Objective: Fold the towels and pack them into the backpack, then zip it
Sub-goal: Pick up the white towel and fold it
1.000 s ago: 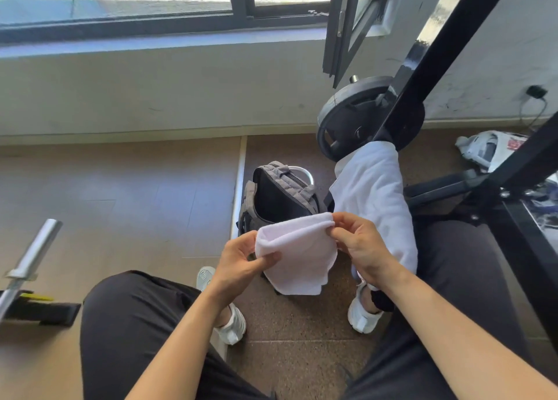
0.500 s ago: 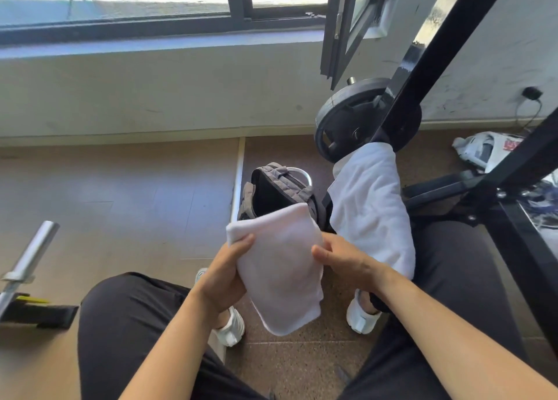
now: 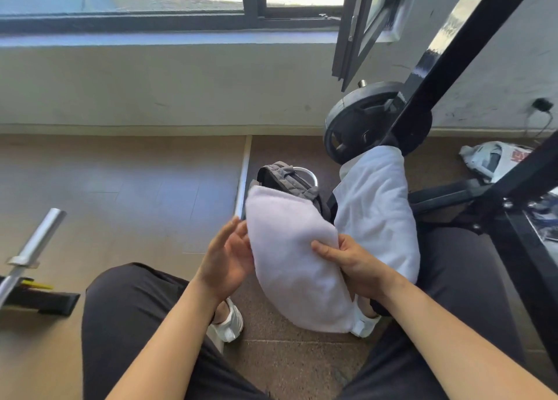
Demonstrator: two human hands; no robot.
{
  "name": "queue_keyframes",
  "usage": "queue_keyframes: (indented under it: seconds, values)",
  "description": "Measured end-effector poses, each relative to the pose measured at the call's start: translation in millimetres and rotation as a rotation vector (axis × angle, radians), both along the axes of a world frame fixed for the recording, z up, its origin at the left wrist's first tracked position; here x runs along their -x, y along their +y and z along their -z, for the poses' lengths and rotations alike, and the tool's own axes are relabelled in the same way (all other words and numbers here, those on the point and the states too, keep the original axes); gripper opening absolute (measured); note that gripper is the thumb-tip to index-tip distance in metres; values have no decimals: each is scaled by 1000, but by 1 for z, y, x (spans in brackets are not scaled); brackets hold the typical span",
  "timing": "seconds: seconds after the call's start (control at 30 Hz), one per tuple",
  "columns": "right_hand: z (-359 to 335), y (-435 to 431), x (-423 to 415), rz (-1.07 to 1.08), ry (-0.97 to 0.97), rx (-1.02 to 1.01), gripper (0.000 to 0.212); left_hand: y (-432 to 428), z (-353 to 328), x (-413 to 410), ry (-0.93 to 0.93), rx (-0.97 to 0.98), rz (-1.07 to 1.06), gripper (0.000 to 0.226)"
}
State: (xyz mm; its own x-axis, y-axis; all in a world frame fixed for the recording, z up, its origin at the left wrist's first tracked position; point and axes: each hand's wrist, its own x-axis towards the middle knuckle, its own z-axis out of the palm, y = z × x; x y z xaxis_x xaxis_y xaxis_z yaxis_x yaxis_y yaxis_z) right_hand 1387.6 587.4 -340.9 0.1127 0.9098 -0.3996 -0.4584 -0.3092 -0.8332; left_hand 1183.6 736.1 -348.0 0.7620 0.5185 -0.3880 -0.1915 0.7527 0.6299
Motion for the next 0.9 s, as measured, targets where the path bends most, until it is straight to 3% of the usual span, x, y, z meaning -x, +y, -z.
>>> queue_keyframes:
  seconds: [0.17,0.37,0.53,0.67,0.77,0.83,0.9]
  values:
    - [2,3,-8,119,36,2,38,-22,11,-14,331,-226,187,46]
    - [10,3,-13,111,-142,84,28,-21,17,-16,349,-415,41,39]
    - [10,4,-11,188,-302,244,33,-23,19,-16,430,-820,-161,35]
    - [20,7,-11,340,-540,187,40,-24,13,-17,621,-1162,-242,33]
    - [17,9,-14,372,-659,74,49,-21,5,-14,482,-1026,-215,33]
    - [14,8,-15,349,-532,-19,59,-22,3,-13,342,-801,-186,42]
    - [12,6,-15,327,-404,-76,60,-22,3,-12,281,-720,-153,40]
